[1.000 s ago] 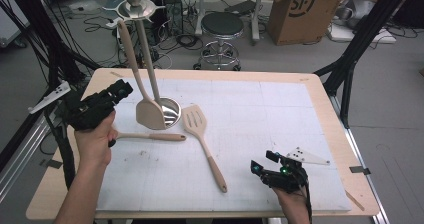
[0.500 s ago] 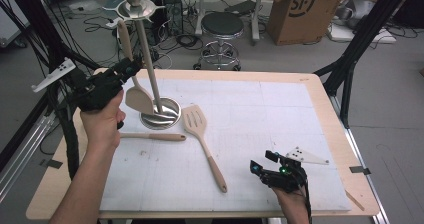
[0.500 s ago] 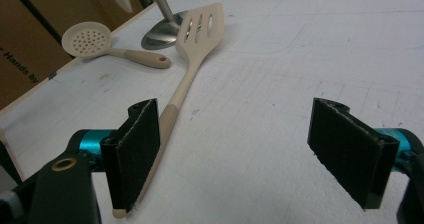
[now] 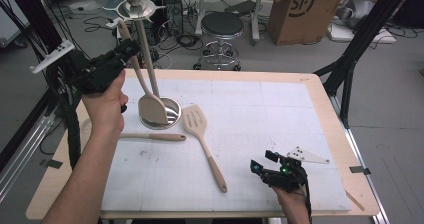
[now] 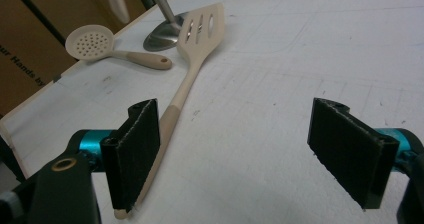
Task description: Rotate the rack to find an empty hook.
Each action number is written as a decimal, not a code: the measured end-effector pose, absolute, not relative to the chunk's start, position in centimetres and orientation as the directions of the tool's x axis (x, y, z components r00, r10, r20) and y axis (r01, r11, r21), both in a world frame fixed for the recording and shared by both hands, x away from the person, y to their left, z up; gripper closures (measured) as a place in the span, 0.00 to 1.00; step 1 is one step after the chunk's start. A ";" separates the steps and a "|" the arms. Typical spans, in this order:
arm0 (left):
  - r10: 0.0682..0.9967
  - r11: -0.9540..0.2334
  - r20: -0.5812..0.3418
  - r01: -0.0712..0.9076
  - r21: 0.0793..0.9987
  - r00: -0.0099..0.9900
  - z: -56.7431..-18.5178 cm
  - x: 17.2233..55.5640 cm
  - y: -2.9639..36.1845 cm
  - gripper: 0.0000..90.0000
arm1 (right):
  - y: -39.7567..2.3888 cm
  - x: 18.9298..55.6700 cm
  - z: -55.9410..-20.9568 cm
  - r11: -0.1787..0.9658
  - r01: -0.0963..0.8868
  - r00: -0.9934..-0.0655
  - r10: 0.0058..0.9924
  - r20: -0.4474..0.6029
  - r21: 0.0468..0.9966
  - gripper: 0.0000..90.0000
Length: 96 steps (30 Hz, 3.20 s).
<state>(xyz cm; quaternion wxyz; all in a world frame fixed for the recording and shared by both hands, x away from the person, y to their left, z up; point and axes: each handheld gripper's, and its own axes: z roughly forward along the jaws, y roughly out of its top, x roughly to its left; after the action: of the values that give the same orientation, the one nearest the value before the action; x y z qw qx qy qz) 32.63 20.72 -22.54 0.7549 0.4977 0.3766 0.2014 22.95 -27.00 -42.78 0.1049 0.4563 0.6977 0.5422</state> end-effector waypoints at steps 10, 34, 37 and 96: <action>0.737 0.383 -0.321 0.024 0.923 0.595 -22.0 33.3 20.2 0.92 | -27.0 23.0 -42.9 -0.010 0.528 -0.559 0.749 0.356 0.849 0.23; 0.814 0.325 -0.258 -0.040 0.945 0.520 -20.0 34.1 20.8 1.00 | -27.4 22.8 -42.8 -0.019 0.524 -0.554 0.752 0.358 0.852 0.23; 0.818 0.329 -0.260 -0.046 0.943 0.514 -20.0 34.1 21.2 1.00 | -27.4 22.8 -42.7 -0.021 0.528 -0.552 0.752 0.362 0.849 0.23; 0.866 0.298 -0.255 -0.034 0.954 0.431 -20.0 33.6 16.0 1.00 | -27.9 22.7 -42.8 -0.037 0.528 -0.539 0.757 0.369 0.849 0.23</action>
<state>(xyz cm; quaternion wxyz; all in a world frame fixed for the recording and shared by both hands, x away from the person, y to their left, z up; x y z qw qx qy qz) 33.64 16.04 -19.96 0.6867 0.4937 0.4212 0.3276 22.66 -27.87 -42.82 0.1048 0.4684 0.6858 0.5471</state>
